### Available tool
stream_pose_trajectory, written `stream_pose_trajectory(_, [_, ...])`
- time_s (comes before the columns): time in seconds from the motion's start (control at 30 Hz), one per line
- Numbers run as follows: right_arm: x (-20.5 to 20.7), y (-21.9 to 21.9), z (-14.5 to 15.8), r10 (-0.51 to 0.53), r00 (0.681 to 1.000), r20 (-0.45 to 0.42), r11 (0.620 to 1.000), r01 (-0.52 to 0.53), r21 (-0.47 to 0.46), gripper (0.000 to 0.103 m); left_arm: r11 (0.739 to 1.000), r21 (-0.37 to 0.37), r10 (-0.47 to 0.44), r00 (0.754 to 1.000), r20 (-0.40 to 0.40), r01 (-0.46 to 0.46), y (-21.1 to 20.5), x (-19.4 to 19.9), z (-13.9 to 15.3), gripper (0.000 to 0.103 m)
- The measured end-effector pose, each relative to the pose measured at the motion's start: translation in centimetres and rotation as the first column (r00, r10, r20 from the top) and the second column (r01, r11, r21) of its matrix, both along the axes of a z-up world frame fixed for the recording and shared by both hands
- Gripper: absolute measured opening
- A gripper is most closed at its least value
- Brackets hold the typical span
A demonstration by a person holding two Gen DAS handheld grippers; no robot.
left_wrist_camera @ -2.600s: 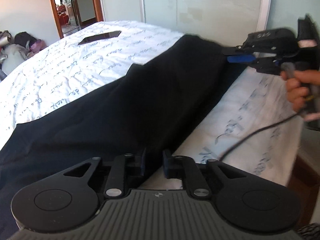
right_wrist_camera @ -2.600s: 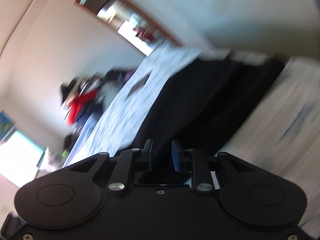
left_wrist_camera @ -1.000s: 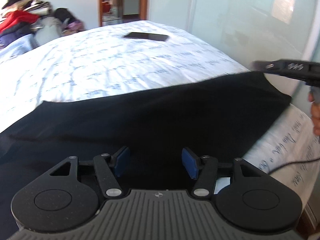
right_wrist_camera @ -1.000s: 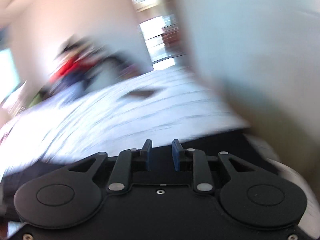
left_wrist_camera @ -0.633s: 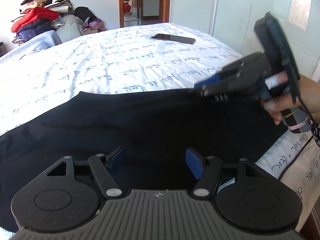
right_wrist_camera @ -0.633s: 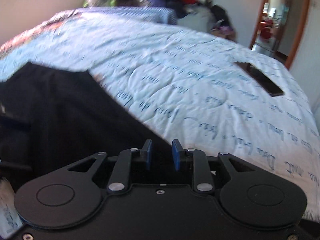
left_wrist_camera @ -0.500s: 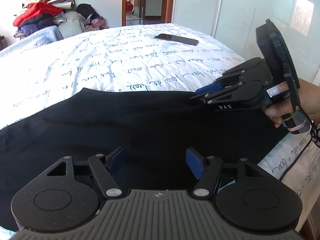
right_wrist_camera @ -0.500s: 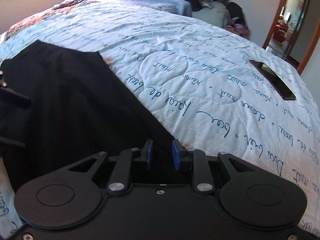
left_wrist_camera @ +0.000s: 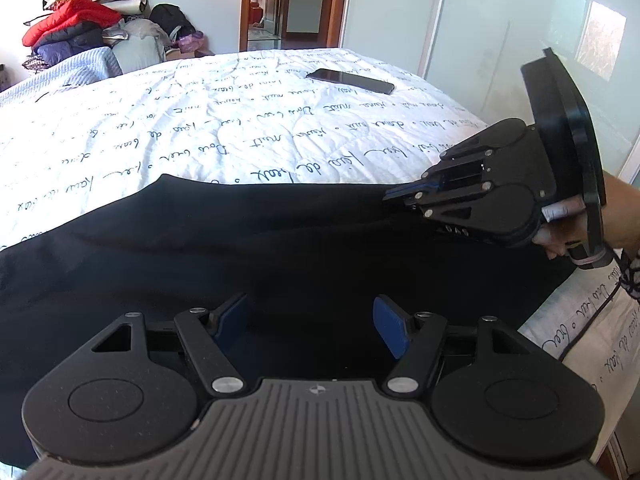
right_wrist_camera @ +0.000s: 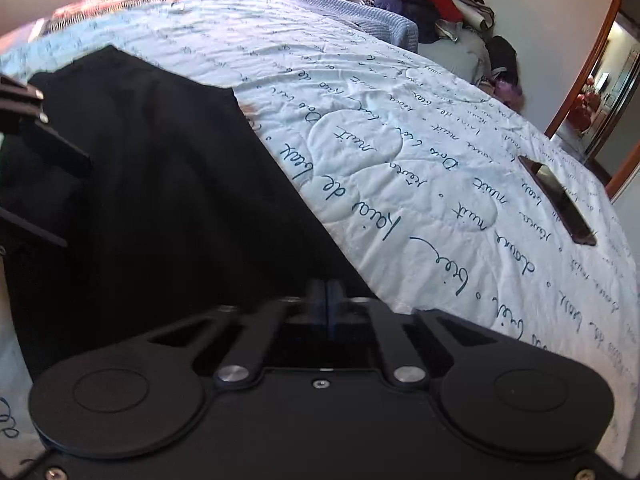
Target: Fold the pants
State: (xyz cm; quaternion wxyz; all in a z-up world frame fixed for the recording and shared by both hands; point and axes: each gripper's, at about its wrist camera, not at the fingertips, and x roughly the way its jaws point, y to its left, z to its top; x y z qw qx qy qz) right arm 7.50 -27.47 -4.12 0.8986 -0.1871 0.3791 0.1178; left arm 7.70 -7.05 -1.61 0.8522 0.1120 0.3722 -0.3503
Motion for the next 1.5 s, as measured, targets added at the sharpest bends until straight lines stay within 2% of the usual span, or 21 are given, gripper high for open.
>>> stream_pose_trajectory(0.13, [0.1,0.2,0.7,-0.062,0.993,0.101,0.997,0.066,-0.034,0.0,1.0,0.003,0.013,1.0,0.024,-0.013,0.0,0.7,0.6,0.071])
stream_pose_trajectory(0.33, [1.6,-0.5,0.4,-0.18,0.97,0.165,0.976,0.197,-0.088,0.001,0.999,0.013,0.039,0.998,0.057,-0.04,-0.2,1.7,1.5,0.071])
stream_pose_trajectory(0.43, [-0.3,-0.7,2.1,-0.22,0.95,0.222,0.97,0.238,-0.057,0.017,0.998,0.06,0.032,0.996,0.083,-0.037,-0.3,2.8,1.7,0.072])
stream_pose_trajectory(0.5, [-1.7,-0.3,2.7,-0.212,0.958,0.194,0.974,0.224,-0.038,0.023,0.996,0.086,-0.008,0.994,0.106,-0.001,-0.7,3.9,1.8,0.072])
stream_pose_trajectory(0.53, [-2.5,0.0,2.7,-0.196,0.964,0.177,0.979,0.203,-0.021,0.029,0.995,0.101,-0.03,0.992,0.124,0.018,-1.0,4.4,1.9,0.076])
stream_pose_trajectory(0.6, [-3.8,0.8,2.1,-0.171,0.974,0.151,0.985,0.173,0.004,0.06,0.99,0.136,-0.065,0.982,0.179,0.041,-1.8,5.8,1.8,0.082])
stream_pose_trajectory(0.63, [-4.3,1.3,1.4,-0.166,0.976,0.141,0.986,0.168,-0.001,0.062,0.985,0.156,-0.104,0.972,0.209,0.072,-2.3,6.6,1.5,0.083])
stream_pose_trajectory(0.73, [-5.4,1.8,-0.7,-0.179,0.975,0.128,0.983,0.183,-0.02,0.065,0.955,0.253,-0.208,0.959,0.193,0.156,-3.4,9.1,0.5,0.078])
stream_pose_trajectory(0.77, [-5.8,1.5,-1.0,-0.203,0.968,0.148,0.979,0.203,0.011,0.068,0.949,0.253,-0.234,0.956,0.174,0.186,-3.4,9.9,0.3,0.078])
stream_pose_trajectory(0.8, [-6.1,1.0,-1.1,-0.242,0.957,0.159,0.97,0.236,0.056,0.078,0.945,0.242,-0.261,0.953,0.156,0.219,-3.2,10.6,0.3,0.078])
stream_pose_trajectory(0.83, [-6.1,0.5,-1.4,-0.283,0.946,0.158,0.958,0.27,0.099,0.083,0.941,0.238,-0.278,0.95,0.139,0.24,-3.1,11.2,0.3,0.078])
stream_pose_trajectory(0.9, [-6.0,-0.6,-2.1,-0.354,0.925,0.134,0.927,0.329,0.18,0.094,0.928,0.259,-0.306,0.944,0.123,0.268,-3.2,12.0,0.1,0.078])
stream_pose_trajectory(0.93, [-5.8,-1.0,-2.1,-0.37,0.921,0.12,0.918,0.343,0.199,0.096,0.919,0.275,-0.327,0.935,0.134,0.282,-3.3,12.2,0.1,0.078])
stream_pose_trajectory(1.03, [-5.3,-1.0,-2.4,-0.387,0.915,0.112,0.912,0.363,0.191,0.102,0.889,0.337,-0.389,0.901,0.194,0.311,-4.1,12.1,-0.4,0.078])
stream_pose_trajectory(1.1, [-5.3,-0.7,-2.5,-0.386,0.914,0.123,0.916,0.363,0.173,0.103,0.859,0.388,-0.445,0.863,0.24,0.335,-4.6,11.9,-0.8,0.076])
stream_pose_trajectory(1.17, [-5.5,-0.8,-2.5,-0.387,0.914,0.124,0.915,0.362,0.18,0.103,0.83,0.423,-0.492,0.835,0.245,0.365,-5.0,12.1,-1.1,0.073])
stream_pose_trajectory(1.2, [-5.4,-0.9,-2.5,-0.388,0.914,0.12,0.913,0.363,0.188,0.103,0.818,0.433,-0.507,0.83,0.231,0.379,-5.2,12.3,-1.2,0.068])
stream_pose_trajectory(1.23, [-5.5,-1.2,-2.5,-0.39,0.914,0.114,0.91,0.363,0.199,0.103,0.81,0.433,-0.516,0.83,0.211,0.394,-5.2,12.5,-1.3,0.058])
stream_pose_trajectory(1.33, [-5.4,-1.6,-2.5,-0.393,0.914,0.101,0.904,0.364,0.222,0.103,0.798,0.397,-0.543,0.827,0.145,0.454,-5.0,13.1,-0.9,0.04])
stream_pose_trajectory(1.43, [-5.4,-1.5,-2.6,-0.391,0.914,0.104,0.906,0.363,0.216,0.103,0.754,0.439,-0.599,0.786,0.156,0.488,-5.0,12.9,-0.9,0.028])
stream_pose_trajectory(1.5, [-5.4,-1.6,-2.6,-0.391,0.915,0.104,0.907,0.363,0.216,0.103,0.712,0.478,-0.647,0.745,0.162,0.514,-5.1,12.5,-1.1,0.025])
